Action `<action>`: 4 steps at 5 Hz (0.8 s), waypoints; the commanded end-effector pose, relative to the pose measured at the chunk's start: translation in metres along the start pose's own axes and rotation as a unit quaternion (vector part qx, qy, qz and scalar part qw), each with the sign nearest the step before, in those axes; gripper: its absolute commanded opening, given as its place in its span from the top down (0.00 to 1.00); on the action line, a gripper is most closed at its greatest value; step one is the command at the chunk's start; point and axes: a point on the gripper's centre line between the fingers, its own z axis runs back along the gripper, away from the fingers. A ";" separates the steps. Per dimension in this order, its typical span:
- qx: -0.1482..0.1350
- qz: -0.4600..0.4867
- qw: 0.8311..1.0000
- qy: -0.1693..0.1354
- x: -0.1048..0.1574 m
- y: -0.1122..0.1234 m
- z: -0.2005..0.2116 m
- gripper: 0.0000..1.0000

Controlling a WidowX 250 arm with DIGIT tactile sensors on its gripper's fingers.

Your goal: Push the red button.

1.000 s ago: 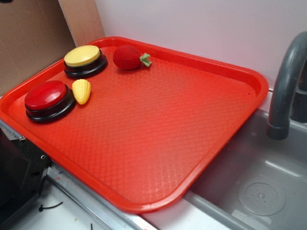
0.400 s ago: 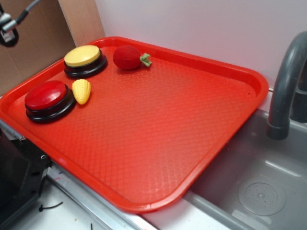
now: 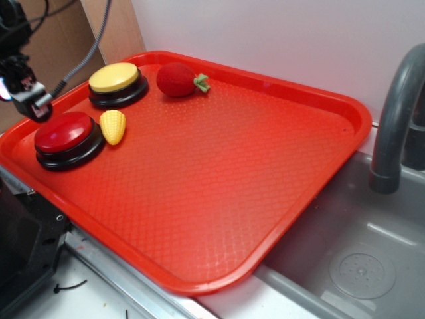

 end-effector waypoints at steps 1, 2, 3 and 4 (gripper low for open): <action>0.003 -0.024 1.000 -0.008 0.014 -0.004 -0.016 0.00; 0.000 -0.031 1.000 0.003 0.016 -0.009 -0.024 0.00; 0.001 -0.035 0.999 0.009 0.019 -0.010 -0.024 0.00; 0.002 -0.039 0.999 0.009 0.023 -0.015 -0.017 0.00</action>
